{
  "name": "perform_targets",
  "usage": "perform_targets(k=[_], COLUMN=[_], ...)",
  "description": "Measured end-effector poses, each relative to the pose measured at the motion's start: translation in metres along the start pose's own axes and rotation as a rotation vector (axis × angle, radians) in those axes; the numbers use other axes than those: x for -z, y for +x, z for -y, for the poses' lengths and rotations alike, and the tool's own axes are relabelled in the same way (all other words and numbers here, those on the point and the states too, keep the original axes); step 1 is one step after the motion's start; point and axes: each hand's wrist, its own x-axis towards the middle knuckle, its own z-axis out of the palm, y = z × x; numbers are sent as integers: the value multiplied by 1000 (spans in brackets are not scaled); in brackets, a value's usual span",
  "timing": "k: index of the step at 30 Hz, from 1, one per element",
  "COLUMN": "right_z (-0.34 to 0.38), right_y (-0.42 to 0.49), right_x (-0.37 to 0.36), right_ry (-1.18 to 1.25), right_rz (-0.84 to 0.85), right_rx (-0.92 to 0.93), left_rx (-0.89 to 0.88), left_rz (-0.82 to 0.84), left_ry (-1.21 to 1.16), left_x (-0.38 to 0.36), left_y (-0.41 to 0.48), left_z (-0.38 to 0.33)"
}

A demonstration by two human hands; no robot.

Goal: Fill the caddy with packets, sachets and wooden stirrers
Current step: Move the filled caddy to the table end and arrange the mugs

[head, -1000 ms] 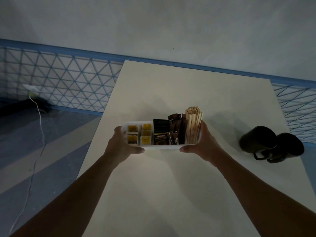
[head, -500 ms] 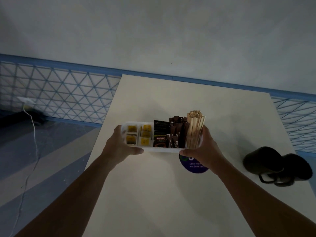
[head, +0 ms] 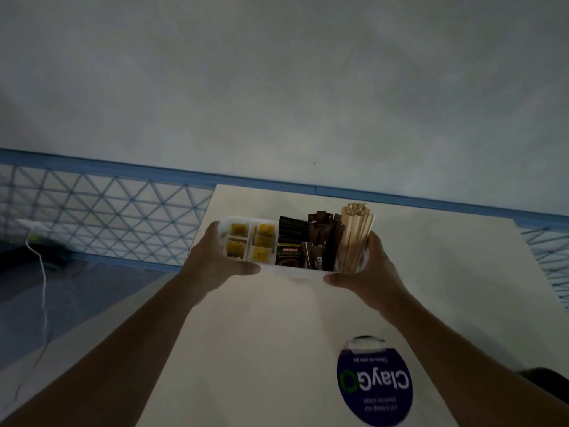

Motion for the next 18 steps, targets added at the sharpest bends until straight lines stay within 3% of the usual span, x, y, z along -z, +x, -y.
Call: perform_targets(k=[18], right_z=[7], right_y=[115], right_x=[-16], right_ry=[-17], right_rz=[-34], right_rx=[13], left_rx=[28], left_rz=[-14], left_ry=[-32], left_x=[3], left_y=[110], left_z=[-12])
